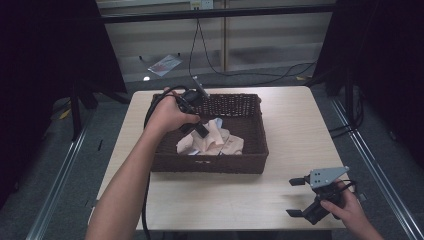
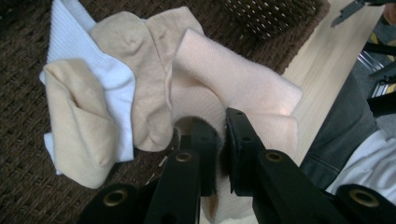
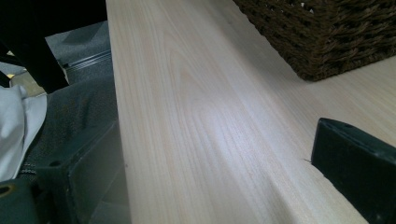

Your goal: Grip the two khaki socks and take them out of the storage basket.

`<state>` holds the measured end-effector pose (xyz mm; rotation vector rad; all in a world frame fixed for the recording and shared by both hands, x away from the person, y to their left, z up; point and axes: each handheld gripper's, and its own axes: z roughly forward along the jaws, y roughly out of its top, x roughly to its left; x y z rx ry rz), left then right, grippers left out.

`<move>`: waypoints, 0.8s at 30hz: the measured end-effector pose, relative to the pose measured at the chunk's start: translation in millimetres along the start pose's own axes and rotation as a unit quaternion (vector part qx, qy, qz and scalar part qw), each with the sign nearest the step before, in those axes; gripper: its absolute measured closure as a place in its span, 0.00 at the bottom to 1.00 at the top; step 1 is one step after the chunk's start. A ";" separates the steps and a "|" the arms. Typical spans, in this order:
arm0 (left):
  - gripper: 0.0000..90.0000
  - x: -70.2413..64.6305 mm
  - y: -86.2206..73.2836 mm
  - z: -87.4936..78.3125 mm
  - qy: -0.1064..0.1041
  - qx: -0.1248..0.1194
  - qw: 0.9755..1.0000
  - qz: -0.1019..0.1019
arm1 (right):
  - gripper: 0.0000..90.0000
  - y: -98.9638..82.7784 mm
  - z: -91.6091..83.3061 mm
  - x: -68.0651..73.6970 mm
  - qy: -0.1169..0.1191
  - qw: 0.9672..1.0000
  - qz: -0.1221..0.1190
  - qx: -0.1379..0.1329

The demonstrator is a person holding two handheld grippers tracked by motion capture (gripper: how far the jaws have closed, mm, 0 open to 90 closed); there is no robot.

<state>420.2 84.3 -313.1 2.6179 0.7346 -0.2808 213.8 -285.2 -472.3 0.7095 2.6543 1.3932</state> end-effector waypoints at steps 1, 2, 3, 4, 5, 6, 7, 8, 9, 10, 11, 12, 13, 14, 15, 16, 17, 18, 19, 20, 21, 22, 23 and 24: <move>0.93 -1.3 -0.7 0.4 -0.003 0.001 1.000 0.002 | 0.02 0.0 -0.1 0.0 0.000 1.000 0.000 -0.001; 0.93 -2.9 -1.4 0.9 -0.005 0.002 1.000 0.003 | 0.02 0.0 -0.1 0.0 0.000 1.000 0.000 -0.001; 0.93 -4.3 -1.9 1.5 -0.007 0.001 1.000 0.006 | 0.02 -0.1 0.0 0.0 0.002 1.000 0.000 -0.001; 0.93 -7.4 -2.9 2.9 -0.006 0.005 1.000 0.013 | 0.02 -0.1 -0.3 0.1 0.001 1.000 0.001 -0.001; 0.93 -7.4 -2.9 2.9 -0.006 0.005 1.000 0.013 | 0.02 -0.1 -0.3 0.1 0.001 1.000 0.001 -0.001; 0.93 -9.2 -3.5 3.0 -0.007 0.006 1.000 0.013 | 0.02 -0.1 -0.3 0.0 0.001 1.000 0.001 -0.002; 0.93 -10.5 -3.9 3.4 -0.009 0.006 1.000 0.017 | 0.02 -0.1 -0.2 -0.1 0.002 1.000 0.000 -0.002; 0.93 -12.1 -4.4 3.4 -0.011 0.007 1.000 0.019 | 0.02 -0.1 0.1 0.0 0.001 1.000 0.000 -0.001; 0.93 -13.6 -5.0 3.7 -0.010 0.004 1.000 0.019 | 0.02 -0.1 0.1 0.1 0.001 1.000 0.001 -0.001; 0.93 -14.8 -5.8 4.1 -0.011 0.004 1.000 0.018 | 0.02 -0.1 0.0 0.1 0.002 1.000 0.001 -0.001; 0.93 -15.5 -6.3 4.6 -0.009 0.006 1.000 0.025 | 0.02 -0.1 0.0 0.1 0.002 1.000 0.000 -0.002; 0.93 -17.1 -7.2 5.2 -0.006 0.007 1.000 0.024 | 0.02 -0.2 -0.2 0.1 0.001 1.000 0.001 -0.002; 0.93 -19.5 -8.6 6.7 -0.009 0.008 1.000 0.028 | 0.02 -0.2 -0.3 0.1 0.001 1.000 0.000 -0.002; 0.93 -19.5 -8.6 6.7 -0.009 0.008 1.000 0.028 | 0.02 -0.2 -0.3 0.1 0.001 1.000 0.000 -0.002; 0.93 -21.7 -9.9 8.8 -0.012 0.008 0.999 0.030 | 0.02 -0.2 -0.3 0.2 0.001 1.000 0.000 -0.002; 0.93 -22.4 -10.3 9.9 -0.012 0.011 0.999 0.032 | 0.02 -0.3 0.1 0.1 0.001 1.000 0.000 0.000; 0.93 -23.9 -11.0 11.5 -0.009 0.014 0.999 0.032 | 0.02 -0.3 0.1 0.1 0.001 1.000 0.000 0.000; 0.93 -25.2 -12.4 13.6 -0.006 0.014 0.999 0.036 | 0.02 -0.1 0.5 0.4 0.002 1.000 0.002 0.000; 0.93 -25.2 -12.4 13.6 -0.006 0.014 0.999 0.036 | 0.02 -0.1 0.5 0.3 0.002 1.000 0.001 0.000; 0.93 -25.8 -13.4 14.4 -0.008 0.012 0.999 0.033 | 0.02 -0.1 0.5 0.3 0.002 1.000 0.001 0.000; 0.93 -25.7 -14.2 15.0 -0.010 0.011 0.999 0.037 | 0.02 -0.1 0.3 0.3 0.000 1.000 0.000 0.000; 0.93 -26.4 -15.1 15.8 -0.009 0.009 0.999 0.037 | 0.02 -0.2 0.2 0.1 0.000 1.000 -0.001 0.000; 0.93 -27.2 -15.9 16.6 -0.007 0.011 0.999 0.039 | 0.02 -0.3 0.1 0.1 -0.001 1.000 -0.001 0.000; 0.92 -28.1 -16.8 17.7 -0.005 0.013 0.999 0.042 | 0.02 -0.3 0.2 0.0 -0.001 1.000 -0.001 0.001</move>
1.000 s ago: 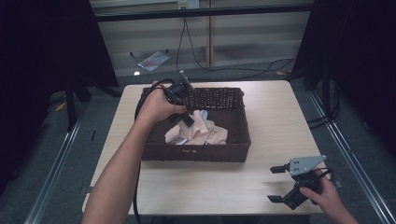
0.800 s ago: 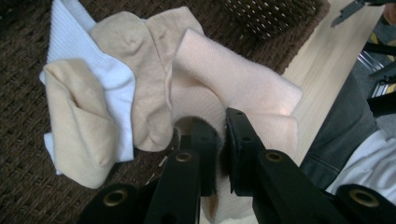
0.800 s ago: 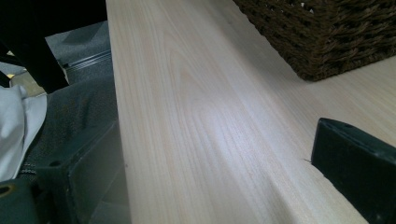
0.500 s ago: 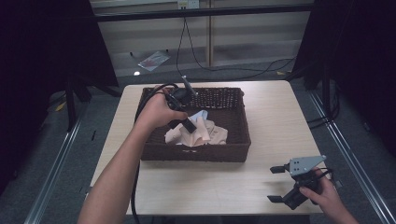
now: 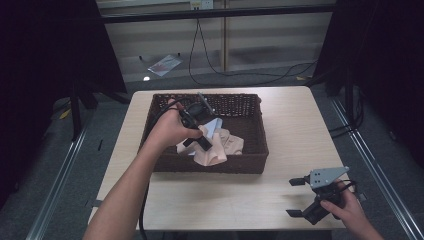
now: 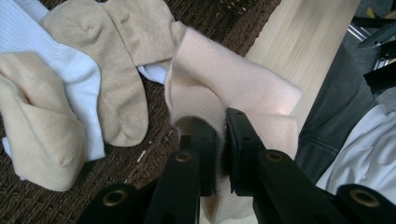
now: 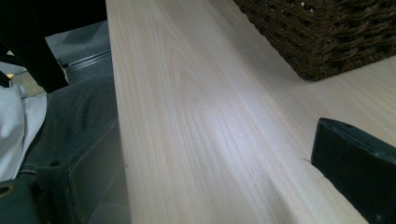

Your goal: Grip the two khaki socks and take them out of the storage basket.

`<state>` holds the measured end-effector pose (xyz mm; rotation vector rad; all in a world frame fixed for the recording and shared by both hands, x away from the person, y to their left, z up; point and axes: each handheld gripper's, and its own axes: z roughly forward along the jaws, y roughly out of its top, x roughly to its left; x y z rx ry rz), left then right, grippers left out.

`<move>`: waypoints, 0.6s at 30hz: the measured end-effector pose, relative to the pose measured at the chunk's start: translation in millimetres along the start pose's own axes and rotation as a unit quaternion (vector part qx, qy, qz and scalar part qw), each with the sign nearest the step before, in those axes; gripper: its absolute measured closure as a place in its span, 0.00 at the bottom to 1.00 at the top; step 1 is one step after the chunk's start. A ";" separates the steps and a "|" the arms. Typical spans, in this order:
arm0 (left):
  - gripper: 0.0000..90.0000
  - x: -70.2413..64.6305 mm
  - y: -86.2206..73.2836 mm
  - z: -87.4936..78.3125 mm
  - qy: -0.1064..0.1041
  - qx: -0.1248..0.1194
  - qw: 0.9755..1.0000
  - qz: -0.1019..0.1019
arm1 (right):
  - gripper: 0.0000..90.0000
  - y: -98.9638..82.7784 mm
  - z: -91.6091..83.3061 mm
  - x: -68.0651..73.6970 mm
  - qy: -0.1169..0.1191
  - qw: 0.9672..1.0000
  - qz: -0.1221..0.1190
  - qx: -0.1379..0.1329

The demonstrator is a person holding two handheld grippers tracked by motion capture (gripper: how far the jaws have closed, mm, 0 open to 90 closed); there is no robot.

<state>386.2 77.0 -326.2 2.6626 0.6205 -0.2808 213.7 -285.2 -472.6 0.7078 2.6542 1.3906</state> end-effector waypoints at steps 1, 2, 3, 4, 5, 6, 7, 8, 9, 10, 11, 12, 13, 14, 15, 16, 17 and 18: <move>0.92 -1.3 -0.8 1.1 0.005 0.001 1.000 0.000 | 0.02 0.1 0.1 0.1 0.001 1.000 0.002 0.000; 0.92 -2.6 -1.6 2.5 0.010 0.003 1.000 0.003 | 0.02 0.1 0.4 0.0 0.003 1.000 0.002 0.000; 0.92 -3.3 -2.1 3.6 0.013 0.006 1.000 0.009 | 0.02 0.1 0.7 0.0 0.004 1.000 0.003 -0.001; 0.92 -4.5 -2.9 4.7 0.012 0.004 1.000 0.006 | 0.02 0.1 0.8 0.0 0.004 1.000 0.003 -0.001; 0.92 -5.3 -3.9 6.5 0.007 0.001 1.000 0.003 | 0.02 0.1 0.8 0.0 0.004 1.000 0.003 -0.001; 0.92 -5.2 -4.6 7.5 0.006 0.001 1.000 0.007 | 0.02 0.1 0.8 0.0 0.004 1.000 0.002 -0.001; 0.92 -6.1 -5.9 10.2 0.006 0.003 1.000 0.009 | 0.02 0.1 0.4 0.2 0.003 1.000 0.002 0.001; 0.92 -6.1 -5.9 10.2 0.006 0.003 1.000 0.009 | 0.02 0.1 0.4 0.2 0.003 1.000 0.002 0.001; 0.92 -6.6 -6.7 12.0 0.006 0.004 1.000 0.010 | 0.02 0.0 0.3 0.3 0.003 1.000 0.002 0.001; 0.92 -7.3 -7.6 14.0 0.006 0.000 1.000 0.008 | 0.02 0.0 0.2 0.3 0.003 1.000 0.002 0.000; 0.92 -7.6 -8.1 14.9 0.007 0.004 1.000 0.009 | 0.02 0.0 0.1 0.2 0.003 1.000 0.002 0.000; 0.92 -8.0 -8.7 15.9 0.008 0.005 1.000 0.012 | 0.02 0.0 0.1 0.2 0.003 1.000 0.002 0.000; 0.92 -9.4 -10.3 19.0 0.012 0.003 1.000 0.008 | 0.02 0.2 0.3 0.3 0.003 1.000 0.003 0.000; 0.92 -9.4 -10.3 19.0 0.012 0.003 1.000 0.008 | 0.02 0.2 0.3 0.3 0.003 1.000 0.003 0.000; 0.92 -9.7 -10.9 20.2 0.011 0.006 1.000 0.013 | 0.02 0.1 0.4 0.2 0.003 1.000 0.002 0.000; 0.92 -10.3 -11.5 21.4 0.010 0.006 1.000 0.013 | 0.02 0.1 0.4 0.1 0.003 1.000 0.001 0.001; 0.92 -11.2 -12.4 23.1 0.010 0.004 1.000 0.013 | 0.02 0.1 0.3 0.2 0.003 1.000 0.001 0.001; 0.92 -12.2 -13.1 24.5 0.010 0.004 1.000 0.011 | 0.02 0.0 0.4 0.2 0.002 1.000 0.001 0.001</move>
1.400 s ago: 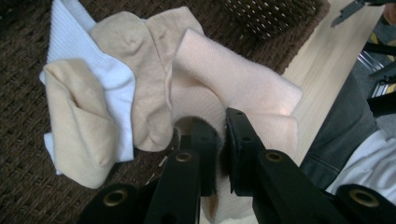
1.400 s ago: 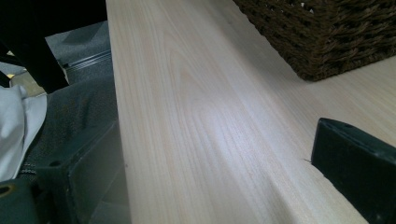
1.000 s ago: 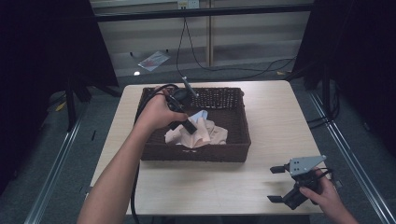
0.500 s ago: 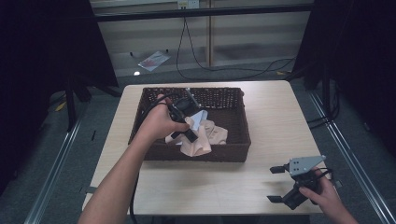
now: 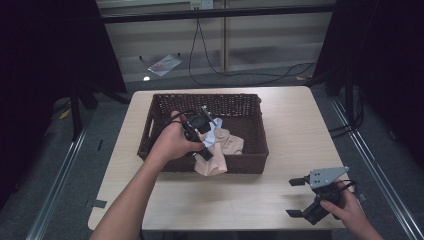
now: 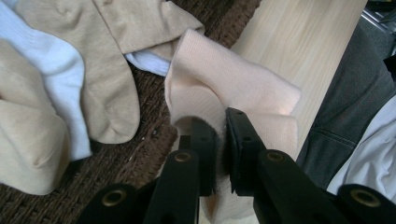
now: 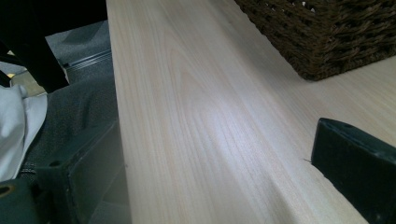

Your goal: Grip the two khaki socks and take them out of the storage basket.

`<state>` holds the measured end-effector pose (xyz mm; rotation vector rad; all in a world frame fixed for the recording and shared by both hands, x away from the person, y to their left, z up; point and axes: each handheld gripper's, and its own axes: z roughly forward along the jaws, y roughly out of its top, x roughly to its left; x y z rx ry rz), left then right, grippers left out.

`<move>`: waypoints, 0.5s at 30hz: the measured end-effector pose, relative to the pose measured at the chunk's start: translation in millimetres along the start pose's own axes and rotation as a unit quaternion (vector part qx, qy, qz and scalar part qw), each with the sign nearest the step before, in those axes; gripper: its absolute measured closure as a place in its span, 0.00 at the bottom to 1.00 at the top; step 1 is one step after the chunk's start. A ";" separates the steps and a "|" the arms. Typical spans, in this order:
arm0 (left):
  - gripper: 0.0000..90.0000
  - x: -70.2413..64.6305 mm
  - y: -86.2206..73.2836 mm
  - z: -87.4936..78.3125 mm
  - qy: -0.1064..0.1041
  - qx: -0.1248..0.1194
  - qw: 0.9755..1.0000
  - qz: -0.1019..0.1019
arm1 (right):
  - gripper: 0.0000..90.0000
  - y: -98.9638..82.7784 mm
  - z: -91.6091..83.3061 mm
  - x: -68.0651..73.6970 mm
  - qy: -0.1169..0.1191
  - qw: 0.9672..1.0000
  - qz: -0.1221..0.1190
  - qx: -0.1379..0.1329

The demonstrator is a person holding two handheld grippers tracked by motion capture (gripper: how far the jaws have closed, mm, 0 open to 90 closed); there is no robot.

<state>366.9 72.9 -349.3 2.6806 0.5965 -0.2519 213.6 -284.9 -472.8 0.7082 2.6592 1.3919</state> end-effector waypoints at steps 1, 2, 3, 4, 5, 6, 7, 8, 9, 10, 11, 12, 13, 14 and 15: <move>0.92 0.0 -0.2 0.4 0.000 0.004 1.000 0.005 | 0.02 0.0 0.0 0.1 0.000 1.000 0.001 0.000; 0.92 -0.9 -1.1 2.3 0.003 -0.002 1.000 0.003 | 0.02 0.0 0.0 0.0 0.000 1.000 0.001 0.000; 0.92 -0.2 -1.4 2.9 0.002 -0.001 1.000 0.010 | 0.02 0.1 0.0 0.0 0.000 1.000 0.001 -0.001; 0.92 -0.9 -2.0 3.7 0.000 -0.002 1.000 0.009 | 0.02 0.1 -0.1 0.1 0.001 1.000 0.002 -0.001; 0.92 -2.0 -2.7 4.9 0.000 -0.003 1.000 0.008 | 0.02 0.1 -0.1 0.1 0.001 1.000 0.001 -0.001; 0.92 -3.5 -3.4 6.6 0.001 -0.003 1.000 0.008 | 0.02 0.0 0.0 0.1 0.000 1.000 0.001 -0.001; 0.92 -4.2 -4.2 8.7 0.002 -0.003 1.000 0.012 | 0.02 0.0 0.0 0.3 -0.001 1.000 0.000 0.001; 0.92 -4.2 -4.2 8.7 0.002 -0.003 1.000 0.012 | 0.02 0.0 0.0 0.3 -0.001 1.000 0.000 0.001; 0.92 -5.1 -5.0 10.7 0.002 -0.003 1.000 0.012 | 0.02 0.1 0.1 0.4 -0.001 1.000 0.001 0.000; 0.92 -6.0 -5.7 12.4 0.001 -0.003 1.000 0.011 | 0.02 0.1 0.0 0.4 -0.001 1.000 0.002 0.000; 0.91 -6.3 -6.2 13.7 0.001 0.000 1.000 0.012 | 0.02 0.0 0.0 0.4 -0.001 1.000 0.001 0.000; 0.91 -6.9 -6.9 15.7 0.000 -0.005 1.000 0.010 | 0.02 0.0 0.0 0.4 -0.001 1.000 0.001 0.000; 0.91 -7.2 -7.6 17.5 -0.004 -0.004 1.000 0.013 | 0.02 0.0 0.0 0.3 -0.001 1.000 0.000 0.001; 0.91 -7.5 -7.8 18.4 -0.006 -0.002 1.000 0.015 | 0.02 0.0 0.1 0.3 -0.001 1.000 0.000 0.001; 0.91 -9.4 -8.9 21.4 -0.009 -0.008 1.000 0.010 | 0.02 0.0 0.1 0.3 -0.001 1.000 0.000 0.001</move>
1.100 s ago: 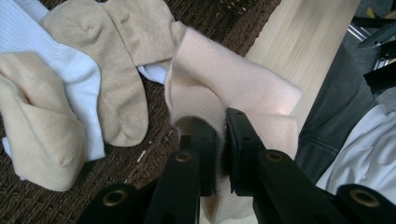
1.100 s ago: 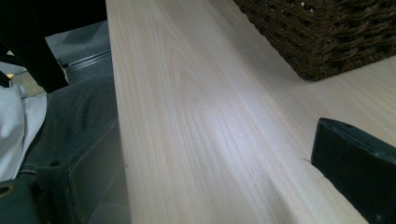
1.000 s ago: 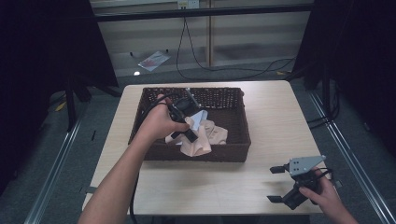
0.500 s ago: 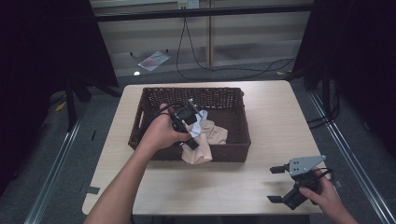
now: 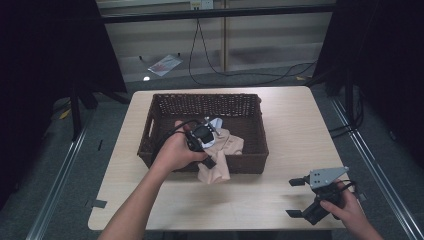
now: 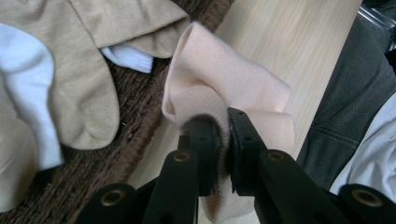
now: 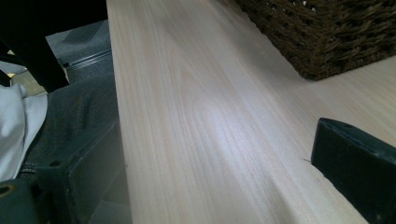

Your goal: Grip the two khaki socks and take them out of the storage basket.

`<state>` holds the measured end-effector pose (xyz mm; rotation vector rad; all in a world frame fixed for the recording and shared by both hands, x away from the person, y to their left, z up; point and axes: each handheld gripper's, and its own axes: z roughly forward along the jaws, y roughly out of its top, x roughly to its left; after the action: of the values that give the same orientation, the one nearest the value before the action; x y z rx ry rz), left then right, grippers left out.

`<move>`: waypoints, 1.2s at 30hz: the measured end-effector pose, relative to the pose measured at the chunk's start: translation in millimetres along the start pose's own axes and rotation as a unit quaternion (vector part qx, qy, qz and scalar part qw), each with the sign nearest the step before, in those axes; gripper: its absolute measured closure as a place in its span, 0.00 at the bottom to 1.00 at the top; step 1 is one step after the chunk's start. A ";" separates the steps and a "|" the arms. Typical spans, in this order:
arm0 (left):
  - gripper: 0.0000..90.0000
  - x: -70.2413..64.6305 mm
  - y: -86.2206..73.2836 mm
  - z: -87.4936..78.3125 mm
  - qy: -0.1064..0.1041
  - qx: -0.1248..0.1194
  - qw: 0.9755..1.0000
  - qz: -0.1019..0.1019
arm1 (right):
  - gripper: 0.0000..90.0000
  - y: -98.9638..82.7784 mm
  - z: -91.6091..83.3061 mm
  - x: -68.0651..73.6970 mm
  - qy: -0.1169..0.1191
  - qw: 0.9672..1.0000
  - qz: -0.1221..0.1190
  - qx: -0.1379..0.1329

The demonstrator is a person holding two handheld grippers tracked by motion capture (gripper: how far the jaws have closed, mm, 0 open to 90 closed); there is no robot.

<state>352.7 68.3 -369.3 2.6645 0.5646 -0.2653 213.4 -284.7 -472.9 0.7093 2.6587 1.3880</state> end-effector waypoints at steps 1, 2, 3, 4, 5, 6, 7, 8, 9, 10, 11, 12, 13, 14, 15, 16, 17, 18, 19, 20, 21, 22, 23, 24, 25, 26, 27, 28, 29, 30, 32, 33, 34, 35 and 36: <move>0.91 0.0 0.0 0.0 0.000 0.000 1.000 0.000 | 0.02 0.0 0.0 0.0 0.000 1.000 0.000 0.000; 0.91 0.6 -0.1 0.9 -0.001 0.002 1.000 0.006 | 0.02 0.0 0.0 -0.1 -0.001 1.000 -0.001 0.000; 0.91 0.4 -0.7 2.7 -0.001 0.003 1.000 0.005 | 0.02 0.0 0.2 -0.1 -0.001 1.000 -0.001 0.000; 0.91 0.2 -1.3 4.3 -0.001 0.002 1.000 0.005 | 0.02 0.0 0.2 0.0 0.000 1.000 0.000 0.000; 0.91 0.4 -1.9 5.7 -0.003 0.003 1.000 0.006 | 0.02 -0.1 0.3 0.0 -0.001 1.000 -0.001 0.001; 0.91 0.5 -2.3 6.9 -0.005 0.006 1.000 0.007 | 0.02 -0.1 0.3 0.1 -0.001 1.000 -0.001 0.001; 0.91 -0.4 -2.9 8.5 -0.005 0.006 1.000 0.005 | 0.02 -0.1 0.3 0.0 -0.001 1.000 -0.001 0.001; 0.90 -0.7 -3.3 10.4 -0.005 0.005 1.000 0.007 | 0.02 -0.1 0.3 0.1 -0.001 1.000 0.000 0.001; 0.90 -1.4 -3.9 12.2 -0.003 0.003 1.000 0.005 | 0.02 -0.1 0.2 0.0 -0.001 1.000 0.000 0.001; 0.90 -1.8 -4.2 13.9 -0.001 0.008 1.000 0.009 | 0.02 0.0 0.1 0.0 0.000 1.000 -0.001 0.001; 0.90 -1.8 -4.2 13.9 -0.001 0.008 1.000 0.009 | 0.02 0.0 0.1 0.0 0.000 1.000 -0.001 0.001; 0.90 -1.9 -5.1 16.8 0.001 0.008 1.000 0.012 | 0.02 0.0 0.1 0.0 0.000 1.000 -0.001 0.001; 0.89 -2.2 -5.2 17.2 0.001 0.012 1.000 0.010 | 0.02 0.0 0.0 0.0 0.000 1.000 -0.001 0.001; 0.89 -2.6 -6.4 19.8 -0.001 0.007 1.000 0.009 | 0.02 0.0 0.0 0.1 0.000 1.000 -0.001 0.000; 0.89 -2.6 -7.2 21.7 -0.001 0.003 1.000 0.010 | 0.02 -0.1 0.0 0.1 0.002 1.000 0.000 -0.001; 0.89 -2.2 -7.9 22.9 -0.001 0.003 1.000 0.012 | 0.02 0.0 -0.2 0.2 0.001 1.000 0.001 -0.001; 0.89 -2.3 -9.1 24.3 -0.001 0.005 1.000 0.008 | 0.02 -0.1 -0.3 0.2 0.001 1.000 0.001 -0.002; 0.89 -1.9 -9.8 25.4 -0.003 0.009 1.000 0.008 | 0.02 -0.1 -0.2 0.2 0.001 1.000 0.001 -0.002; 0.88 -2.7 -11.1 27.3 -0.002 0.004 1.000 0.003 | 0.02 -0.1 0.0 0.2 0.001 1.000 0.001 -0.001; 0.87 -2.4 -11.7 27.9 -0.001 0.006 1.000 0.008 | 0.02 0.0 0.0 0.1 0.000 1.000 -0.001 0.000; 0.86 -3.1 -13.1 29.4 0.004 0.005 1.000 0.010 | 0.02 0.0 -0.1 0.1 0.000 1.000 0.000 0.000; 0.86 -3.8 -13.8 30.1 0.006 0.006 1.000 0.009 | 0.02 0.0 -0.2 0.1 0.000 1.000 -0.001 0.000; 0.86 -3.8 -13.8 30.1 0.006 0.006 1.000 0.009 | 0.02 0.0 -0.2 0.1 0.000 1.000 -0.001 0.000; 0.86 -4.9 -14.5 30.7 0.006 0.005 1.000 0.008 | 0.02 0.0 -0.1 0.2 0.002 1.000 0.001 -0.001; 0.86 -5.4 -14.9 30.9 0.007 0.004 1.000 0.008 | 0.02 0.1 -0.2 0.2 0.001 1.000 0.001 -0.001; 0.86 -5.6 -15.3 31.4 0.006 0.006 1.000 0.012 | 0.02 0.1 -0.2 0.2 0.000 1.000 0.001 0.000; 0.86 -6.9 -15.8 32.2 0.006 0.006 1.000 0.008 | 0.02 0.1 -0.1 0.2 0.000 1.000 -0.001 0.001; 0.86 -7.3 -15.9 32.7 0.003 0.008 1.000 0.012 | 0.02 0.1 0.0 0.1 0.000 1.000 -0.001 0.000; 0.85 -8.5 -16.3 33.6 0.005 0.008 1.000 0.010 | 0.02 0.0 0.3 0.1 0.002 1.000 0.000 -0.001; 0.79 -9.0 -16.4 34.2 0.009 0.006 1.000 0.012 | 0.02 0.1 0.3 0.1 0.003 1.000 0.000 -0.001; 0.80 -9.4 -16.0 33.5 0.009 0.010 1.000 0.018 | 0.02 0.2 0.2 0.3 0.003 1.000 0.001 -0.002; 0.77 -10.1 -15.6 32.5 0.011 0.010 1.000 0.019 | 0.02 0.2 0.2 0.4 0.003 1.000 0.001 -0.002; 0.75 -11.7 -15.7 32.1 0.015 0.007 1.000 0.017 | 0.02 0.2 0.1 0.2 0.003 1.000 0.000 -0.001; 0.72 -12.2 -15.3 30.9 0.017 0.007 1.000 0.020 | 0.02 0.2 0.1 0.3 0.002 1.000 0.001 -0.002; 0.70 -13.1 -14.6 28.8 0.019 0.008 1.000 0.023 | 0.02 0.2 0.1 0.3 0.003 1.000 0.001 -0.002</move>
<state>331.8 63.8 -396.9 2.6984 0.5147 -0.2076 213.2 -284.4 -472.7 0.7089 2.6596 1.3977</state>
